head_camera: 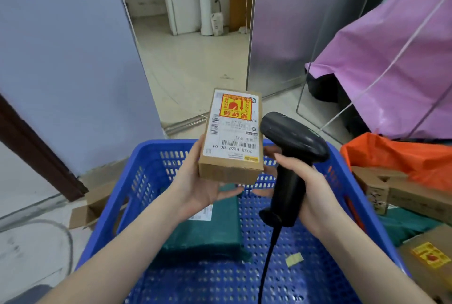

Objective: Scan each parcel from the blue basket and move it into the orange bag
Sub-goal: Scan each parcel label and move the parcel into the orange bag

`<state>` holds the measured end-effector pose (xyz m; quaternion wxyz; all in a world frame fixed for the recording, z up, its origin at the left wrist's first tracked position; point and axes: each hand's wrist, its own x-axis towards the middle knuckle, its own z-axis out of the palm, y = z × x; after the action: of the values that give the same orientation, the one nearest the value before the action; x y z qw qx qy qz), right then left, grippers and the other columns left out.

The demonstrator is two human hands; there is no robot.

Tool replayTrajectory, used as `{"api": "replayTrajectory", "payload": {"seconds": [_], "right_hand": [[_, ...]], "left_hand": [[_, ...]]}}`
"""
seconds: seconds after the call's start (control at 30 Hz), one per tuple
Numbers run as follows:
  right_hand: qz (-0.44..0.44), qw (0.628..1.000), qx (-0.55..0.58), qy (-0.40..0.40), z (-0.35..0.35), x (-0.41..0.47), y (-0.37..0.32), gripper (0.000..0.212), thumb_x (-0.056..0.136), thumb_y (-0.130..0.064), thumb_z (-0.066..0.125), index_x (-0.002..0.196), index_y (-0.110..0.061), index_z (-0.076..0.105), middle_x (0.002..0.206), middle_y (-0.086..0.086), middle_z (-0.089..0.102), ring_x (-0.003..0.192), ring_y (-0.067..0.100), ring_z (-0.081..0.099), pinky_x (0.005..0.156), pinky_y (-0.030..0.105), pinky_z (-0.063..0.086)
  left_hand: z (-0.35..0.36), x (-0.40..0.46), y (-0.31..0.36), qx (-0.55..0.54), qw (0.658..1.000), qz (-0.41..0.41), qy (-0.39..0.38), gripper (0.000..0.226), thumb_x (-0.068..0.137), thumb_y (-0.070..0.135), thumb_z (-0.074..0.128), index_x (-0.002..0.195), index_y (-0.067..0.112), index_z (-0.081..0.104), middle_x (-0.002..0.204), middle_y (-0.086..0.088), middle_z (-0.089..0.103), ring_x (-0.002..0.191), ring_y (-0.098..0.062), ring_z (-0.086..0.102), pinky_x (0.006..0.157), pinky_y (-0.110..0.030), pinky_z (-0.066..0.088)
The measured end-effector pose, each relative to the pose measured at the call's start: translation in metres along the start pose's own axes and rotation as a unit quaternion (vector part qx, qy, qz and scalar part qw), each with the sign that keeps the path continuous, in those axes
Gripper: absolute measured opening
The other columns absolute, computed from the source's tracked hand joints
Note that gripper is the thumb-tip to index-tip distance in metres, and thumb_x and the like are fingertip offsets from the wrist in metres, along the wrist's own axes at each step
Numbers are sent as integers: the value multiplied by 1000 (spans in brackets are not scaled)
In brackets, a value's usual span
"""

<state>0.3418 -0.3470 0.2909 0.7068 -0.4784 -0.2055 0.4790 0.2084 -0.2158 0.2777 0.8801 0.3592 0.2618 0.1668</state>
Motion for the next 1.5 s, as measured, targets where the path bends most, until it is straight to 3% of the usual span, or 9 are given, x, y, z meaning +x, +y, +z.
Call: {"api": "replayTrajectory", "payload": {"seconds": [0.3,0.43,0.53,0.77,0.93,1.03,1.13,1.33,1.5], "right_hand": [[-16,1000,5,-20,-2,10,-8,40,74,-21,61,112,-7,66,119,12,68,94,29,64,64,39,57],[-21,999,-23,-19,-1,11,-5,30,73,-21,61,101,-10,68,110,6,71,90,24,67,64,39,58],[-29,999,-21,-16,1,11,-3,33,73,-20,62,104,-12,69,113,3,70,91,22,68,64,40,58],[-8,999,-6,40,4,11,-2,52,63,-22,74,114,-12,66,114,-4,70,115,22,61,93,53,51],[17,997,-69,31,10,8,2,64,57,-18,79,117,-4,61,98,-12,72,92,6,63,92,48,53],[-10,997,-48,53,6,11,-1,37,63,-16,72,100,-17,70,93,-10,73,83,3,66,97,53,49],[-41,996,-61,49,0,15,-6,32,64,-9,74,94,-19,74,104,-2,73,100,16,67,100,51,48],[-49,993,-63,90,-10,18,-13,58,57,-23,73,112,-9,65,110,5,71,110,25,63,97,46,50],[-115,971,-154,139,-9,18,-12,27,80,-7,65,65,-28,70,68,-13,66,82,14,60,86,40,47]], "left_hand": [[-5,9,10,17,999,44,12,42,100,33,31,131,18,55,119,-8,69,94,-24,71,62,-38,59],[-6,11,15,149,987,47,35,54,90,60,43,127,25,58,122,-3,67,113,-25,63,92,-47,50],[-9,12,16,250,962,71,82,49,78,47,66,120,20,61,105,3,73,101,-18,66,83,-34,50],[-13,15,6,15,988,108,111,78,69,11,79,137,8,42,108,-8,72,96,-28,70,68,-33,59],[-8,13,-3,-34,987,124,100,57,68,16,72,120,22,48,107,-8,73,101,-30,69,81,-42,58],[-11,13,0,-8,989,100,110,35,70,31,69,103,22,62,92,0,71,94,-22,65,86,-46,53],[-14,13,8,2,986,107,131,27,69,36,68,90,20,65,86,0,69,90,-18,62,90,-44,48],[-23,13,28,249,960,84,93,36,78,41,68,108,22,66,100,2,73,94,-13,65,90,-31,46],[-21,17,19,202,964,108,136,49,78,29,67,123,11,59,109,-4,73,94,-17,70,82,-26,53]]}}
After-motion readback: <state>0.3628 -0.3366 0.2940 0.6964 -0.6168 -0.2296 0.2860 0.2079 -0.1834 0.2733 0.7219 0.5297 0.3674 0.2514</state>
